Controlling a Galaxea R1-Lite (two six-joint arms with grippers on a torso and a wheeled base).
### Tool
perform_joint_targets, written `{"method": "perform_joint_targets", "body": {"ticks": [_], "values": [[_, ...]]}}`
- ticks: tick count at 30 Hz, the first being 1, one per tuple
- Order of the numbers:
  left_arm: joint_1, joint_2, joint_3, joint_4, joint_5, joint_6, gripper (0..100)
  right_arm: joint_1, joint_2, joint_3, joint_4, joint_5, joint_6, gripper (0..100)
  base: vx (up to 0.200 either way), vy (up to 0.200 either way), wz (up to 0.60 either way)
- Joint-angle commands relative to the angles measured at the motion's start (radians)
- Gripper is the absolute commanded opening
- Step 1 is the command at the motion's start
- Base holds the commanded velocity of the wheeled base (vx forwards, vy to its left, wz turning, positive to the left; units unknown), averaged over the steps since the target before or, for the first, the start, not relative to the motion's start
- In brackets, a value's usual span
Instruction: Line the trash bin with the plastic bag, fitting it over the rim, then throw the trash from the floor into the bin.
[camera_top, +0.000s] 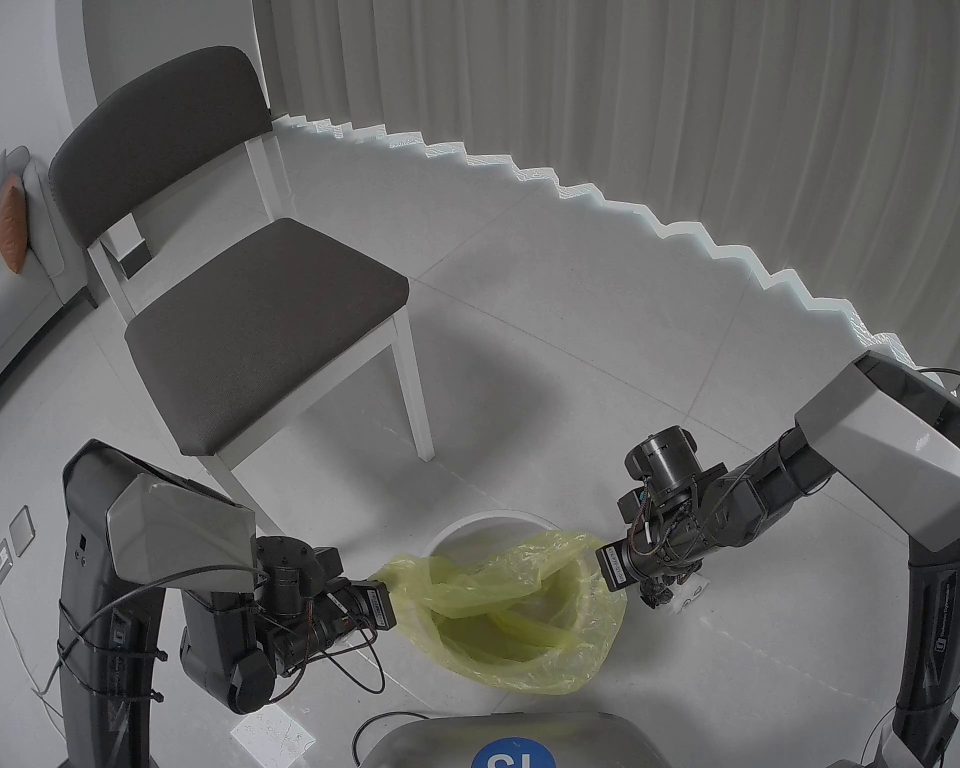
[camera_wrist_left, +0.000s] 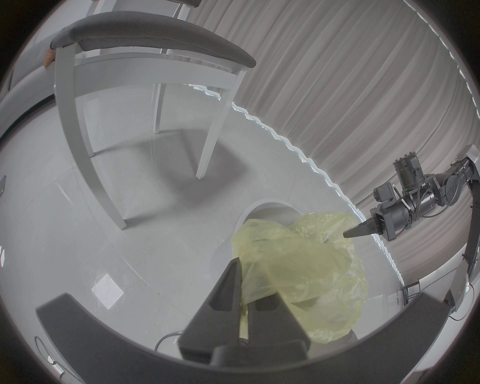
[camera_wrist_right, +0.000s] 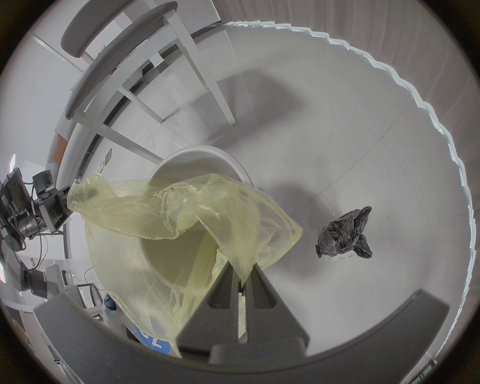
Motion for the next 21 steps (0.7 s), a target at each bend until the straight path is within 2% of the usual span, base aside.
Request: {"method": "perform_joint_targets", "body": {"ticks": [1,11,21], "values": [[-0.007,0.010,-0.024,0.010,-0.002,-0.001,0,-0.011,-0.021,0.021,0.002,0.001,0.000,0,0.000,0.000,0.00],[0.000,0.038,-0.049,0.013,-0.004,-0.001,0,-0.020,-0.047,0.055,0.002,0.001,-0.002,0,0.000,0.000,0.00],[0.057,0.058,-0.050,0.019,-0.004,0.001,0,-0.005,0.008,-0.037,0.000,0.001,-0.004,0,0.000,0.000,0.00]]}}
